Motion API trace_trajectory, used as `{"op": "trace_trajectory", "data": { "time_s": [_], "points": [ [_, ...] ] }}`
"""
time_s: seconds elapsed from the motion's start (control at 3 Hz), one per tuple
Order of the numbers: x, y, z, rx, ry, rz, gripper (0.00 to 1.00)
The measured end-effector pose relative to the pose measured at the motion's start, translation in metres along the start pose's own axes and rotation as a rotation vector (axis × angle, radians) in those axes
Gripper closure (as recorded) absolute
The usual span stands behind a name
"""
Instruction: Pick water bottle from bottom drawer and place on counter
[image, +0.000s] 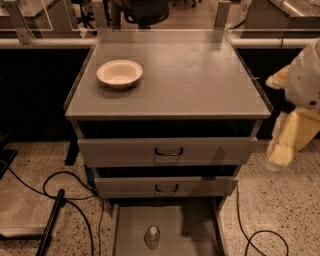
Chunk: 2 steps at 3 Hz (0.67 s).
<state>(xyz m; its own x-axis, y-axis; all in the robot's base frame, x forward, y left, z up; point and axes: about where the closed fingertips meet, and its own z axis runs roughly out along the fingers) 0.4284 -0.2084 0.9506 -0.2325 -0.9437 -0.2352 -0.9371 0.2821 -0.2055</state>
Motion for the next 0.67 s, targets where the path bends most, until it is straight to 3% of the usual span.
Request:
{"op": "trace_trajectory", "data": {
  "time_s": [0.33,0.67],
  "points": [
    [-0.016,0.043,0.051,-0.056,-0.101,0.027,0.0],
    [-0.028,0.078,0.109,-0.122,-0.146,0.046,0.0]
  ]
}}
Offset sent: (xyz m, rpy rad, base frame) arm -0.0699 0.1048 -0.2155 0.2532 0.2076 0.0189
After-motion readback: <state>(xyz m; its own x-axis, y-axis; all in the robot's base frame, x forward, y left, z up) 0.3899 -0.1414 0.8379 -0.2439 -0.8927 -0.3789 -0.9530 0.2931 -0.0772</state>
